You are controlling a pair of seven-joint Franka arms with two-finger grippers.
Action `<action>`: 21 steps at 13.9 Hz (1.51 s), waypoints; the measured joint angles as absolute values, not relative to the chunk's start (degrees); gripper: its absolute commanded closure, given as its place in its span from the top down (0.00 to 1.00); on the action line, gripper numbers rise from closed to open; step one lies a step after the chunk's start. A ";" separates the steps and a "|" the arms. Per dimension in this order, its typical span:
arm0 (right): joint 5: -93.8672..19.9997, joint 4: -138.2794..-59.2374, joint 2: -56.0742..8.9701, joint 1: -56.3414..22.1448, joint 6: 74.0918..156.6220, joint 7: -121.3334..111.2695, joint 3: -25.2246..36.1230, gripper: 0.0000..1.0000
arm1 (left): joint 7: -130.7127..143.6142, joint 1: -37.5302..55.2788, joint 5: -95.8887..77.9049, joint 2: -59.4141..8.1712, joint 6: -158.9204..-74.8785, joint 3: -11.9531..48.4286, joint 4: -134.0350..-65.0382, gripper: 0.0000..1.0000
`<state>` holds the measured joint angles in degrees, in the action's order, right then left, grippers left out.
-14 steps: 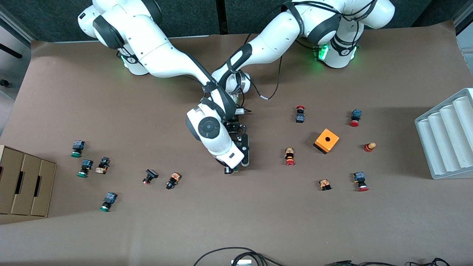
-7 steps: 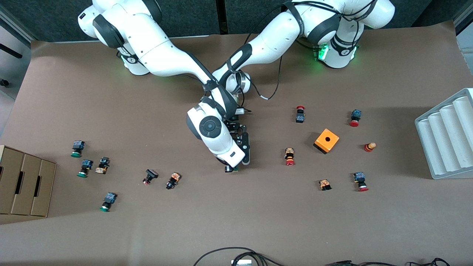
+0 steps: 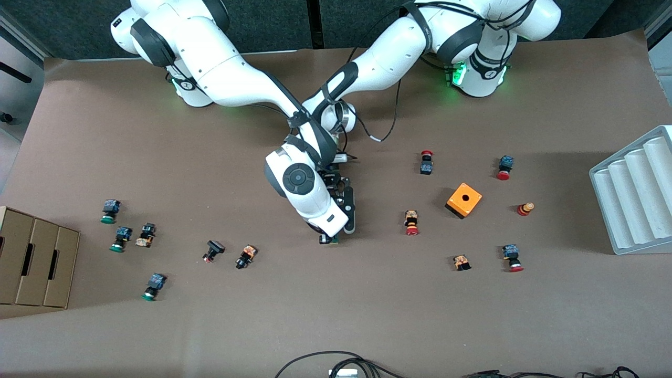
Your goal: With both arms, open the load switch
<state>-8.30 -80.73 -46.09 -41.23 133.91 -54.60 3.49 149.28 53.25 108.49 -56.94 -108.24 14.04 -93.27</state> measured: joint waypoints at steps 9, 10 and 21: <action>-8.30 -80.73 -45.74 -41.86 133.67 -53.07 3.47 0.28 | 149.32 53.25 108.51 -56.94 -108.23 14.04 -93.27 0.20; -8.31 -80.73 -45.71 -41.86 133.65 -53.07 3.47 0.28 | 149.32 53.25 108.51 -56.94 -108.23 14.04 -93.27 0.20; -8.30 -80.75 -44.27 -41.90 131.48 -52.99 3.47 0.27 | 149.33 53.25 108.52 -56.94 -108.23 14.04 -93.28 0.20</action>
